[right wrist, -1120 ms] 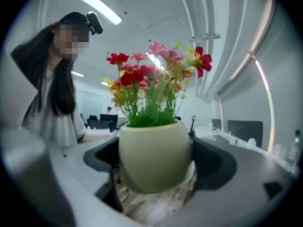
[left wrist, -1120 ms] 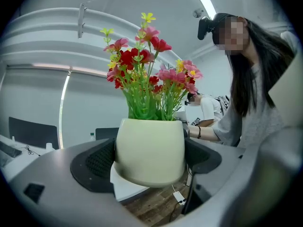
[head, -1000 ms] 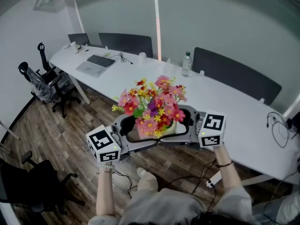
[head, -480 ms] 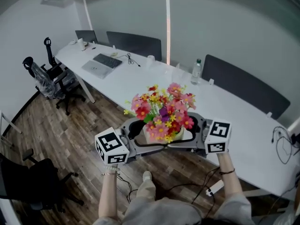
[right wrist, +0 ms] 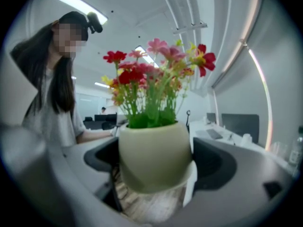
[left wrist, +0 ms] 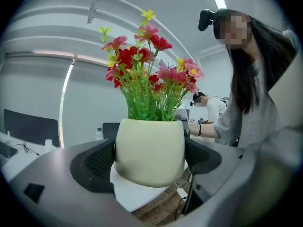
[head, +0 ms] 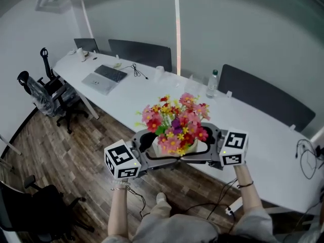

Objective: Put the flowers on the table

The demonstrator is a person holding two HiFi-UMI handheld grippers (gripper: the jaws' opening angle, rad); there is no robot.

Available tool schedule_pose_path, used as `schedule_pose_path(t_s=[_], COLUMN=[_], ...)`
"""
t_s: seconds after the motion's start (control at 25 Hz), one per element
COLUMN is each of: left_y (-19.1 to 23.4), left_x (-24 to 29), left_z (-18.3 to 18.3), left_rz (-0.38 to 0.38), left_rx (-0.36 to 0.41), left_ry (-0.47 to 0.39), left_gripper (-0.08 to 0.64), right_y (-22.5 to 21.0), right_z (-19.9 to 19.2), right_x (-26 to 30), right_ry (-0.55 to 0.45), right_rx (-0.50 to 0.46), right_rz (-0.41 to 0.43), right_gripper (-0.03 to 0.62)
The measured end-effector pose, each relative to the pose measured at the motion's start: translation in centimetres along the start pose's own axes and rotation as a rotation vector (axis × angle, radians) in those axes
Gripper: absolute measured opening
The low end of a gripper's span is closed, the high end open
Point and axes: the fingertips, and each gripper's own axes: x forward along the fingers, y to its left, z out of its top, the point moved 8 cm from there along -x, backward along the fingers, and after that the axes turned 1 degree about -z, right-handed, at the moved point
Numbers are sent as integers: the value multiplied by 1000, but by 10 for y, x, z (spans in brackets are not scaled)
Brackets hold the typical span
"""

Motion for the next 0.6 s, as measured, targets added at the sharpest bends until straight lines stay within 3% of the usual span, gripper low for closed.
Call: schedule_pose_path(t_s=[0.6], left_y=[74], left_x=[-14], left_z=[-6], left_rz=[-94], left_rx=[-9], left_ry=[4], left_gripper=[448], right_y=[-46], right_z=[3], right_x=[41], right_ry=[17], right_rx=[25], right_rz=[-92], right_gripper=[462])
